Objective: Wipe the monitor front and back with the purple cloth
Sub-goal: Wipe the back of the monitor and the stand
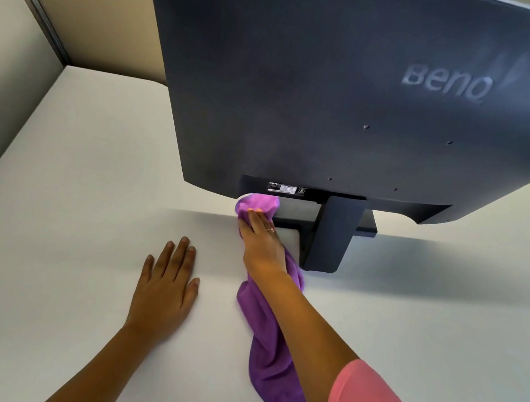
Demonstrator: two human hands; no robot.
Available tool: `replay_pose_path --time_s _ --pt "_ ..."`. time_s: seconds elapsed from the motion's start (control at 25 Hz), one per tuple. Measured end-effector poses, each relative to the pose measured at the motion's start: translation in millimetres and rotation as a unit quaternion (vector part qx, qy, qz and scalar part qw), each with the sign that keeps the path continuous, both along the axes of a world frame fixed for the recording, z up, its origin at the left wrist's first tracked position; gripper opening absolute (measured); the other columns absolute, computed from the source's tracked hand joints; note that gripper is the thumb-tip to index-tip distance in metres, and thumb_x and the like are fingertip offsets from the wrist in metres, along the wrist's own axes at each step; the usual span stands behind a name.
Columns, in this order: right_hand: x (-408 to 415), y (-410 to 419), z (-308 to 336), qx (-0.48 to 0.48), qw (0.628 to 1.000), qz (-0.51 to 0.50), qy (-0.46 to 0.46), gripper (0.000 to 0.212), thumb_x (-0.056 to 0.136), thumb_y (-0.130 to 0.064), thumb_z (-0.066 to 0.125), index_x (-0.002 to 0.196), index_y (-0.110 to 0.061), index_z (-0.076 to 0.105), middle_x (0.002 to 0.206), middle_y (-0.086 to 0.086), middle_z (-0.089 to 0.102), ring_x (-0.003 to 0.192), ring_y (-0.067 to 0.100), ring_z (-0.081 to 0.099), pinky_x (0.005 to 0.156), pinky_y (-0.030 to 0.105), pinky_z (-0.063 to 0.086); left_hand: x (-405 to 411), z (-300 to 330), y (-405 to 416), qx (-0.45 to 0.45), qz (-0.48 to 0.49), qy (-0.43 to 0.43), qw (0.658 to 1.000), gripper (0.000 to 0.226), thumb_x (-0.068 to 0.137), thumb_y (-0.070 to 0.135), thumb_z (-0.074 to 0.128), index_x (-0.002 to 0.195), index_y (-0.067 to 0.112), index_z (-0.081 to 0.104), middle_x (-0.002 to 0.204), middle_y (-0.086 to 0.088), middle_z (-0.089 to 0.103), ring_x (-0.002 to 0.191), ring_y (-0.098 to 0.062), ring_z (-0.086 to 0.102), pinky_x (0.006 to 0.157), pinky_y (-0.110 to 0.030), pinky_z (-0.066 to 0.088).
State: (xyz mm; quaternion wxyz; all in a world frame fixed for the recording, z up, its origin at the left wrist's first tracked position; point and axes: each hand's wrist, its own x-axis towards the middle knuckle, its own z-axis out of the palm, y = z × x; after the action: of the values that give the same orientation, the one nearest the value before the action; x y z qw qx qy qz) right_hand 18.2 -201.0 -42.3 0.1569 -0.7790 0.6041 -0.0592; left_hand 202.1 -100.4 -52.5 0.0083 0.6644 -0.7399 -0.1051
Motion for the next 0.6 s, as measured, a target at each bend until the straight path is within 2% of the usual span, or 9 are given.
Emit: replay_pose_path --time_s 0.12,0.24,0.32,0.44,0.6 --pt "-8.2 7.1 4.4 0.015 0.998 -0.051 0.033 0.065 0.092 -0.001 0.049 0.149 -0.011 0.018 0.157 0.011 0.012 0.144 0.034 0.012 0.114 0.045 0.023 -0.8 1.7 0.2 0.006 0.004 -0.007 1.0 0.071 0.096 0.046 -0.002 0.148 0.008 0.028 0.155 -0.011 0.025 0.142 -0.033 0.027 0.111 -0.053 0.026" --pt "-9.5 2.6 14.7 0.025 0.984 -0.175 0.035 0.066 0.098 -0.011 0.041 0.148 -0.002 -0.001 0.158 0.018 -0.001 0.145 0.035 0.001 0.117 0.042 0.008 -1.0 -0.3 -0.1 0.007 0.003 -0.009 1.0 0.072 0.094 0.047 -0.007 0.149 0.01 0.022 0.157 -0.009 0.019 0.144 -0.032 0.02 0.113 -0.051 0.022" --pt "-7.6 -3.8 18.2 0.036 0.97 -0.178 0.16 0.061 0.1 -0.015 0.032 0.144 0.008 -0.003 0.155 0.025 -0.001 0.143 0.041 -0.006 0.114 0.049 -0.004 -0.9 -1.3 -0.1 0.004 0.002 -0.009 1.0 0.073 0.094 0.048 -0.009 0.149 0.01 0.021 0.157 -0.009 0.018 0.145 -0.032 0.019 0.113 -0.051 0.021" --pt "0.6 -8.7 24.5 0.085 0.929 -0.148 0.327 0.059 0.101 -0.024 0.03 0.143 0.011 0.009 0.153 0.028 0.014 0.14 0.05 0.002 0.108 0.06 -0.01 -0.3 -2.9 -0.1 0.003 -0.001 -0.005 1.0 0.076 0.092 0.049 -0.013 0.15 0.011 0.017 0.158 -0.008 0.013 0.146 -0.031 0.014 0.114 -0.05 0.017" --pt "7.0 -6.6 28.4 0.11 0.871 -0.11 0.465 0.051 0.097 -0.031 0.037 0.134 0.003 0.042 0.14 0.028 0.042 0.131 0.05 0.032 0.108 0.066 -0.006 -0.4 -2.1 -0.3 0.008 -0.003 0.009 1.0 0.075 0.092 0.049 -0.011 0.15 0.01 0.017 0.158 -0.009 0.013 0.145 -0.031 0.013 0.114 -0.051 0.017"
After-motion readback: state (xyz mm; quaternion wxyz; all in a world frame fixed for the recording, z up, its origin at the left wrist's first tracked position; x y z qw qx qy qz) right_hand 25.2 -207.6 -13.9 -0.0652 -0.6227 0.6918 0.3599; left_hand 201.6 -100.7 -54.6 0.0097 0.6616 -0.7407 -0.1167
